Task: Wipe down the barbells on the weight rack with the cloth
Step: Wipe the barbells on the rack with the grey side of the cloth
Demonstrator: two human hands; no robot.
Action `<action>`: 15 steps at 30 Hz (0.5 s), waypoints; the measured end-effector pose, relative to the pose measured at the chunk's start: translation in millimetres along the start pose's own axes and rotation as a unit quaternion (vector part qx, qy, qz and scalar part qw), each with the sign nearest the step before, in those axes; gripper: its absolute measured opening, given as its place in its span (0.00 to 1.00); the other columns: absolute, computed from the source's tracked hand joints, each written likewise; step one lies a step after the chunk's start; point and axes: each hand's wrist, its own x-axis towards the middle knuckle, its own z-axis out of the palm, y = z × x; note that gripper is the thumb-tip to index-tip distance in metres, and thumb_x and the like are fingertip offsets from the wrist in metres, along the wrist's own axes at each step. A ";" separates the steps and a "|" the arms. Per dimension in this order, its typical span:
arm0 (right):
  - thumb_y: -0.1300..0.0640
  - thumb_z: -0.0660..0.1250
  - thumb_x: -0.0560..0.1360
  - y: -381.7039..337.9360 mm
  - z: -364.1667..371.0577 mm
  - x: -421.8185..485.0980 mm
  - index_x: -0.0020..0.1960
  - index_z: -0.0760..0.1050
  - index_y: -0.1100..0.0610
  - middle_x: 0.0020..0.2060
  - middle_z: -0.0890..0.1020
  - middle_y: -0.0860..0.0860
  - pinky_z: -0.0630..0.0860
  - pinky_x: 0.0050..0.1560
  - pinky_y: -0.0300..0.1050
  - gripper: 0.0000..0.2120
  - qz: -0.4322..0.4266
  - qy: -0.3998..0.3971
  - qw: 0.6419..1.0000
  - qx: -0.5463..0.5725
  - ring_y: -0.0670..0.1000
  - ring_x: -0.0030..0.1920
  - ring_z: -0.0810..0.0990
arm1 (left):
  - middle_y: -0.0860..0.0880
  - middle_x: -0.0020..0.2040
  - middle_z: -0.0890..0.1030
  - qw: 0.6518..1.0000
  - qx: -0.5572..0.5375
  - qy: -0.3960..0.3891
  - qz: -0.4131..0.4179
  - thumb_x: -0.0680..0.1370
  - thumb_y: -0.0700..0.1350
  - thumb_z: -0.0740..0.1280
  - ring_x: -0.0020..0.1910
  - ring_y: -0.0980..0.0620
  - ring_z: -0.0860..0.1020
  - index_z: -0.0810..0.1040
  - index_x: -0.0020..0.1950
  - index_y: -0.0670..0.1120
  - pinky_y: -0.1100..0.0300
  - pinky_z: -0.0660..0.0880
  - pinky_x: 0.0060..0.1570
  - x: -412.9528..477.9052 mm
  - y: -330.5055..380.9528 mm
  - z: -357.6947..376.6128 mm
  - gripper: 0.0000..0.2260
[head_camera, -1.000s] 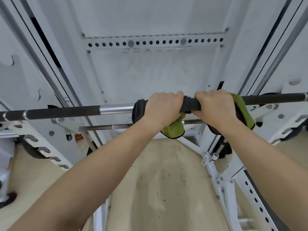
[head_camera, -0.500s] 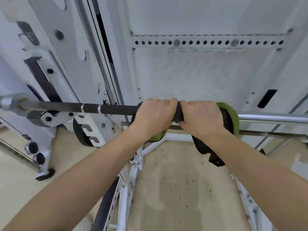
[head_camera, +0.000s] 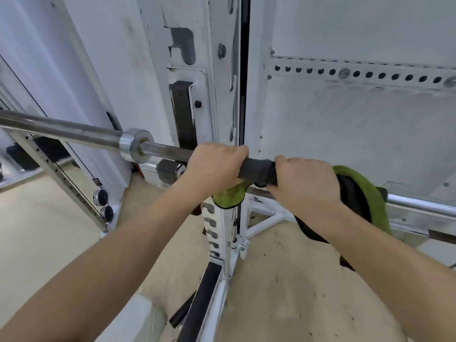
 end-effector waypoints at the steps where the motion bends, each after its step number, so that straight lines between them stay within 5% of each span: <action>1: 0.46 0.63 0.79 -16.6 -2.8 10.1 0.46 0.63 0.53 0.34 0.70 0.48 0.59 0.31 0.45 0.13 -0.010 -0.007 1.000 0.009 0.56 0.34 0.72 | 0.50 0.26 0.74 1.000 0.009 -0.017 -0.015 0.66 0.50 0.78 0.22 0.47 0.72 0.73 0.37 0.46 0.61 0.65 0.26 -2.5 -7.0 -2.3 0.15; 3: 0.48 0.64 0.79 -36.8 -4.7 21.7 0.47 0.62 0.53 0.37 0.74 0.49 0.64 0.36 0.46 0.12 -0.011 -0.025 0.999 0.032 0.58 0.38 0.76 | 0.51 0.29 0.75 0.997 0.052 -0.046 -0.025 0.68 0.47 0.76 0.25 0.48 0.73 0.71 0.39 0.49 0.59 0.67 0.29 -1.8 -3.1 -4.8 0.13; 6: 0.49 0.64 0.78 -51.4 -1.9 29.2 0.46 0.63 0.52 0.33 0.72 0.48 0.62 0.33 0.45 0.12 -0.004 -0.012 0.999 0.033 0.56 0.34 0.71 | 0.52 0.44 0.80 0.990 0.086 -0.106 -0.024 0.77 0.45 0.68 0.43 0.48 0.79 0.74 0.51 0.49 0.54 0.71 0.47 -7.8 -0.9 -14.1 0.05; 11: 0.47 0.63 0.79 -64.1 -8.2 36.1 0.46 0.62 0.53 0.30 0.63 0.47 0.63 0.34 0.46 0.13 -0.019 -0.015 0.999 0.046 0.55 0.33 0.69 | 0.53 0.47 0.80 0.998 0.019 -0.050 -0.031 0.79 0.52 0.67 0.46 0.50 0.80 0.79 0.54 0.52 0.56 0.65 0.34 -29.8 -33.0 -37.2 0.07; 15: 0.48 0.64 0.79 -89.2 -12.0 49.4 0.48 0.61 0.53 0.36 0.70 0.48 0.65 0.36 0.47 0.13 -0.049 -0.006 0.994 0.093 0.55 0.36 0.70 | 0.51 0.39 0.82 0.994 -0.078 0.004 -0.075 0.75 0.44 0.69 0.37 0.46 0.82 0.83 0.47 0.49 0.52 0.76 0.31 -52.2 -60.1 -39.5 0.04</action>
